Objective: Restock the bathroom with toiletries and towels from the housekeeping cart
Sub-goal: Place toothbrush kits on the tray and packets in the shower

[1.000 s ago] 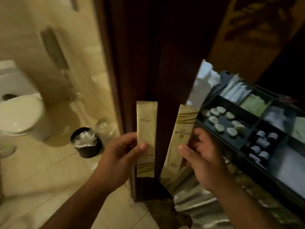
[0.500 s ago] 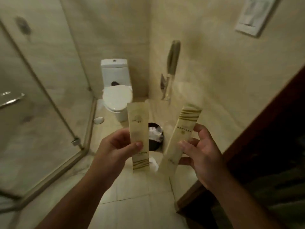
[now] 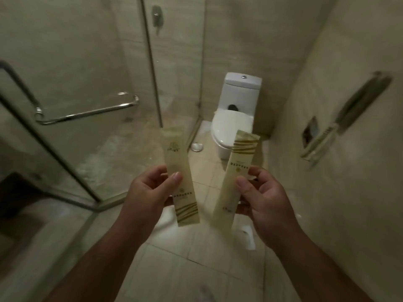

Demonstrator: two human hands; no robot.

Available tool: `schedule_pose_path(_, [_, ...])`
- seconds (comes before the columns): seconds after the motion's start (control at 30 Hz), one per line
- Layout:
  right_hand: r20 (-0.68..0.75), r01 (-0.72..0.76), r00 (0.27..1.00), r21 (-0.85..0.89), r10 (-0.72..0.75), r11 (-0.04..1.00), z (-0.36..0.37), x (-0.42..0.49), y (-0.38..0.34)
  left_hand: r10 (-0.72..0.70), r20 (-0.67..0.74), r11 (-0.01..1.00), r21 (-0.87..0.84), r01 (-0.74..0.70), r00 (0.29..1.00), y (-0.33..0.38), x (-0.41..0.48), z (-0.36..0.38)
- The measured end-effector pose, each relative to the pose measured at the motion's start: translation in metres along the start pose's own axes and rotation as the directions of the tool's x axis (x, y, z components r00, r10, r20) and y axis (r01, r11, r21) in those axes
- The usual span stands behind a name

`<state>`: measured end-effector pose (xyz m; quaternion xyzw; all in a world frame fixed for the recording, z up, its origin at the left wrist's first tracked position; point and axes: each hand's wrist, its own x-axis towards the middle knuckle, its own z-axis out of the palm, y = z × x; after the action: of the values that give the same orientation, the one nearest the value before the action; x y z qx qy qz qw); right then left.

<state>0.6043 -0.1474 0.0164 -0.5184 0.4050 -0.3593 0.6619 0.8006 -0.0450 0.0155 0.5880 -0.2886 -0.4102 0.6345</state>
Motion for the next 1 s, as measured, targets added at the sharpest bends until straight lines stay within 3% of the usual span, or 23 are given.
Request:
schedule_pose_path(0.17, [0.193, -0.07, 0.979, -0.001, 0.069, 0.998, 0.038, 0.07, -0.002, -0.026, -0.209, 1.0, 0.002, 0.027, 0.978, 0.016, 0.036, -0.031])
schedule_pose_path(0.3, [0.369, -0.114, 0.922, -0.022, 0.114, 0.993, 0.093, 0.108, 0.004, -0.007, -0.38, 1.0, 0.002, 0.009, 0.925, 0.025, 0.041, -0.071])
schedule_pose_path(0.43, [0.562, -0.111, 0.818, -0.057, 0.123, 0.992, 0.161, 0.124, -0.001, 0.042, -0.526, 0.998, -0.017, -0.06, 0.85, 0.037, 0.029, -0.115])
schedule_pose_path(0.57, [0.731, -0.089, 0.669, -0.101, 0.135, 0.991, 0.229, 0.123, -0.009, 0.068, -0.651, 0.993, -0.027, -0.113, 0.756, 0.05, -0.003, -0.159])
schedule_pose_path(0.77, [0.86, -0.037, 0.488, -0.15, 0.149, 0.988, 0.337, 0.095, -0.008, 0.085, -0.808, 0.971, -0.062, -0.229, 0.583, 0.062, -0.049, -0.236])
schedule_pose_path(1.0, [0.915, 0.016, 0.391, -0.114, 0.099, 0.993, 0.455, 0.063, -0.01, 0.14, -0.873, 0.946, -0.022, -0.324, 0.467, 0.087, -0.082, -0.338])
